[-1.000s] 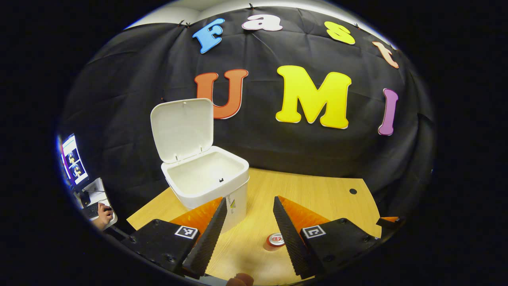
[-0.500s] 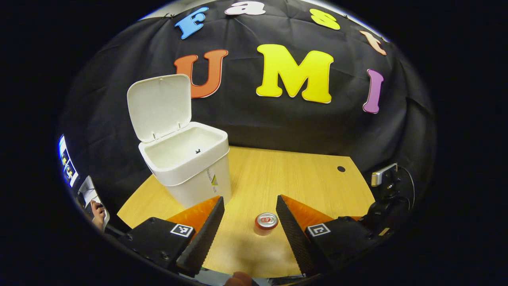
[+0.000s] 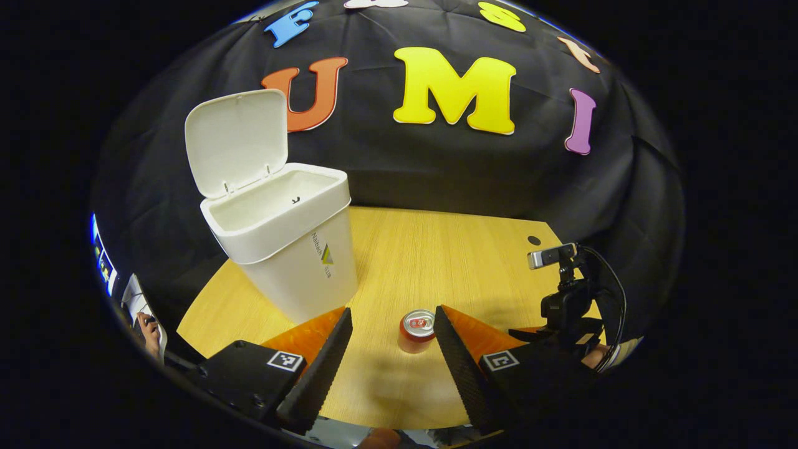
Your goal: Press the lid of the desktop garbage bin to open it, pick up the crumpled paper on the desktop and throw it into the bin, then pick up the pop can on the desktop and drop it into the bin, and finally close the garbage bin lid.
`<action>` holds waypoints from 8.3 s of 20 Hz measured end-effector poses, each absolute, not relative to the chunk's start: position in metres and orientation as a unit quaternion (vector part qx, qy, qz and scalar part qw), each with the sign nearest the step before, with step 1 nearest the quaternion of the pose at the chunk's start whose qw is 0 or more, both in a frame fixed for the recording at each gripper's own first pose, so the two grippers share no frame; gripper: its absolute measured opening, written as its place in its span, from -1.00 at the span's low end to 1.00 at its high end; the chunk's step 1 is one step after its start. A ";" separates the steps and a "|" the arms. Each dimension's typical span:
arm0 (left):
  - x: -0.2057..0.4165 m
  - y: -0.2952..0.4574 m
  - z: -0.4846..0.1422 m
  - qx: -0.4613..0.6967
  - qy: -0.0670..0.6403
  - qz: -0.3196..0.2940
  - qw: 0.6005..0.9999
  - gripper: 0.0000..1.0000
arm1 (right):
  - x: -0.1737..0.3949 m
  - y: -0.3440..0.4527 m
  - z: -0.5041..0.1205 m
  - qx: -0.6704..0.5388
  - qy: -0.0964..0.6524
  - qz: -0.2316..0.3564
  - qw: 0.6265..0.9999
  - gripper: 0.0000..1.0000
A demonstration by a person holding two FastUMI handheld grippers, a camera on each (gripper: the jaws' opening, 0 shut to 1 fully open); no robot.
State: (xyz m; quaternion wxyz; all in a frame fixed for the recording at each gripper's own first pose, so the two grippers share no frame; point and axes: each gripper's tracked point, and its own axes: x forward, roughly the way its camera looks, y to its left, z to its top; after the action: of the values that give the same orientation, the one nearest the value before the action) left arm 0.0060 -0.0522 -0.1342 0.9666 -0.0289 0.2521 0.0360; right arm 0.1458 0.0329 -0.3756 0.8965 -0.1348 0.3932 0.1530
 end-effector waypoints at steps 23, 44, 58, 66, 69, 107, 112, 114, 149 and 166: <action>-0.008 -0.040 -0.150 0.002 0.266 0.031 0.963 0.78 | 0.151 0.048 -0.317 -0.068 0.388 0.161 0.905 -0.39; -0.030 0.028 -0.160 -0.007 0.246 0.028 0.969 0.89 | 0.105 0.248 -0.042 -0.082 0.199 0.305 0.928 -0.40; -0.071 0.088 -0.197 0.026 0.249 0.024 0.968 0.89 | 0.084 0.460 -0.096 -0.122 0.204 0.399 0.886 -0.39; -0.073 0.082 -0.206 0.006 0.253 0.026 0.967 0.89 | 0.081 0.452 -0.091 -0.125 0.192 0.411 0.882 0.77; -0.071 0.075 -0.211 -0.003 0.254 0.022 0.967 0.89 | 0.088 0.436 -0.072 -0.108 0.169 0.398 0.895 0.93; 0.093 -0.095 -0.328 0.014 0.287 -0.166 0.943 0.90 | 0.135 0.104 -0.087 -0.132 0.203 0.113 0.964 0.89; 0.096 -0.091 -0.332 0.021 0.291 -0.166 0.942 0.90 | 0.137 0.097 -0.090 -0.134 0.207 0.110 0.963 0.89; 0.095 -0.092 -0.331 0.019 0.292 -0.172 0.941 0.86 | 0.139 0.090 -0.091 -0.126 0.212 0.106 0.963 0.89; 0.121 0.127 -0.009 0.048 0.170 0.055 0.983 0.72 | 0.138 0.031 -0.103 -0.038 0.213 0.136 0.967 0.89; 0.134 0.139 -0.014 0.044 0.183 0.107 0.976 0.76 | 0.133 0.024 -0.136 -0.044 0.242 0.101 0.964 0.89</action>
State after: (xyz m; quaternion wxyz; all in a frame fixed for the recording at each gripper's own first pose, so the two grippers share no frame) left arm 0.1342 0.1391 -0.0137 0.9762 0.0436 0.1833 0.1070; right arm 0.1333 0.0241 -0.1363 0.9640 -0.0443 0.2420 0.1012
